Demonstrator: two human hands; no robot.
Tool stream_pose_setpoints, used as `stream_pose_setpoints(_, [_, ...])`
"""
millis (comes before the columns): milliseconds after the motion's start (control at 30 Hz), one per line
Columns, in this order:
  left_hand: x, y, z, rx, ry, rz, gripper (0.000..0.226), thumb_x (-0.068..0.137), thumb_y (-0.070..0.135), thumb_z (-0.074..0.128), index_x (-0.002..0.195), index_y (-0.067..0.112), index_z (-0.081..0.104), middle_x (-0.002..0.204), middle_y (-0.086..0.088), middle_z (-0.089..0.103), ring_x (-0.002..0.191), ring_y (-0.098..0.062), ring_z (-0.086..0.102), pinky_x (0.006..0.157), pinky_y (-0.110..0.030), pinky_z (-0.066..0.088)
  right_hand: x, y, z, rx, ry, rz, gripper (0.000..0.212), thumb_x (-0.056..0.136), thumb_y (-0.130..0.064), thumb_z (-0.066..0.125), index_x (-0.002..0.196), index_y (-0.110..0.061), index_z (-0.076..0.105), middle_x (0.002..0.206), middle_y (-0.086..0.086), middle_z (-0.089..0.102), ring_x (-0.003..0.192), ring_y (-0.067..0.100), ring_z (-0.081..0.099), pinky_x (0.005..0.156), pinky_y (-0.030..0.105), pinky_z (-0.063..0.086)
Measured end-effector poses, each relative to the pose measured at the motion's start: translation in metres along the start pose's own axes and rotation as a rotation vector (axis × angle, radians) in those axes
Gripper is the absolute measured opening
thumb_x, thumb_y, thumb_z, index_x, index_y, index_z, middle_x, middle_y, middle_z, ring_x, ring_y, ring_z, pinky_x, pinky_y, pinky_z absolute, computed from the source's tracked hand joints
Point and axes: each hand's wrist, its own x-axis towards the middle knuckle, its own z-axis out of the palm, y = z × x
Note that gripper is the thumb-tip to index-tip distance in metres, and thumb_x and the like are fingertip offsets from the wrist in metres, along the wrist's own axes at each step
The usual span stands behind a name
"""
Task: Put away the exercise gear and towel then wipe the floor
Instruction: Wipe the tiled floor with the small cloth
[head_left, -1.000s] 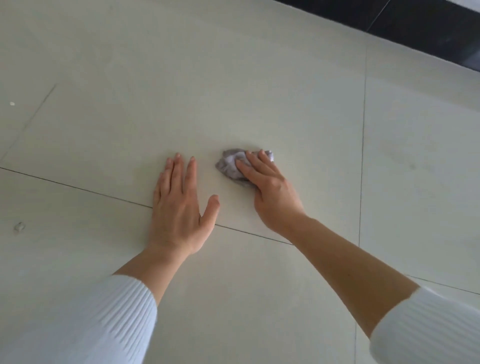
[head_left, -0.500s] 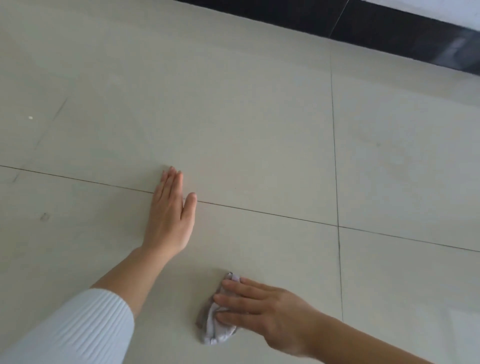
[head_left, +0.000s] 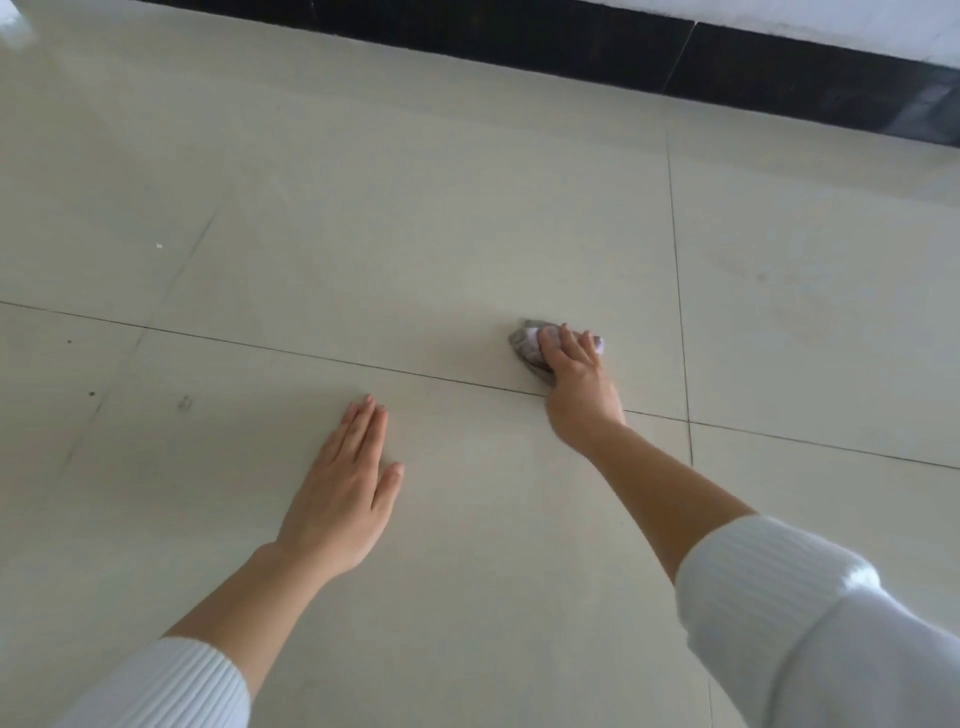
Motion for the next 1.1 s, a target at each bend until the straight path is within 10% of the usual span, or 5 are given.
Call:
stream_pose_setpoints(367, [-0.089, -0.031, -0.014, 0.334, -0.19, -0.006, 0.062, 0.096, 0.032, 0.018, 0.129, -0.008, 0.052, 0.141, -0.031, 0.042, 0.131, -0.046, 0.04, 0.108, -0.045, 0.029, -0.129, -0.05, 0.048, -0.115, -0.312, -0.939, 0.078, 0.069, 0.016, 0.054, 0.14, -0.016, 0.048, 0.15, 0.005, 0.039, 0.142, 0.028, 0.029, 0.115, 0.032, 0.011])
stream_pose_setpoints(533, [-0.115, -0.026, -0.017, 0.195, -0.215, -0.137, 0.072, 0.091, 0.051, 0.003, 0.153, 0.013, 0.004, 0.16, -0.012, -0.006, 0.149, -0.023, -0.003, 0.12, -0.031, 0.002, -0.093, 0.016, 0.003, -0.081, -0.154, -0.334, 0.082, 0.078, 0.014, 0.039, 0.148, -0.028, 0.031, 0.157, -0.006, 0.022, 0.147, 0.018, 0.014, 0.117, 0.033, 0.024])
stream_pose_setpoints(667, [-0.115, -0.032, -0.026, 0.206, -0.146, -0.114, 0.081, 0.083, 0.055, -0.002, 0.153, 0.019, 0.017, 0.161, -0.009, 0.008, 0.147, -0.023, 0.01, 0.118, -0.031, 0.009, -0.09, 0.083, -0.037, -0.13, -0.06, 0.123, 0.079, 0.083, 0.009, 0.038, 0.151, -0.028, 0.023, 0.16, -0.003, 0.016, 0.147, 0.024, 0.008, 0.117, 0.041, 0.021])
stream_pose_setpoints(800, [-0.101, -0.029, -0.022, 0.12, -0.067, -0.185, 0.055, 0.098, 0.033, 0.039, 0.149, 0.015, 0.027, 0.159, -0.015, 0.011, 0.147, -0.027, 0.011, 0.119, -0.036, 0.013, -0.13, 0.083, -0.025, -0.08, 0.024, 0.301, 0.077, 0.087, 0.008, 0.037, 0.152, -0.027, 0.016, 0.16, -0.005, 0.011, 0.148, 0.022, 0.004, 0.107, 0.042, 0.035])
stream_pose_setpoints(1100, [-0.06, -0.009, -0.004, 0.114, -0.001, -0.138, 0.066, 0.087, 0.036, 0.033, 0.141, -0.001, 0.039, 0.152, -0.027, 0.026, 0.14, -0.04, 0.027, 0.114, -0.048, 0.026, -0.217, 0.003, 0.058, -0.103, -0.18, -0.731, 0.068, 0.077, 0.003, 0.035, 0.14, -0.019, 0.046, 0.148, 0.001, 0.043, 0.14, 0.024, 0.035, 0.11, 0.039, 0.037])
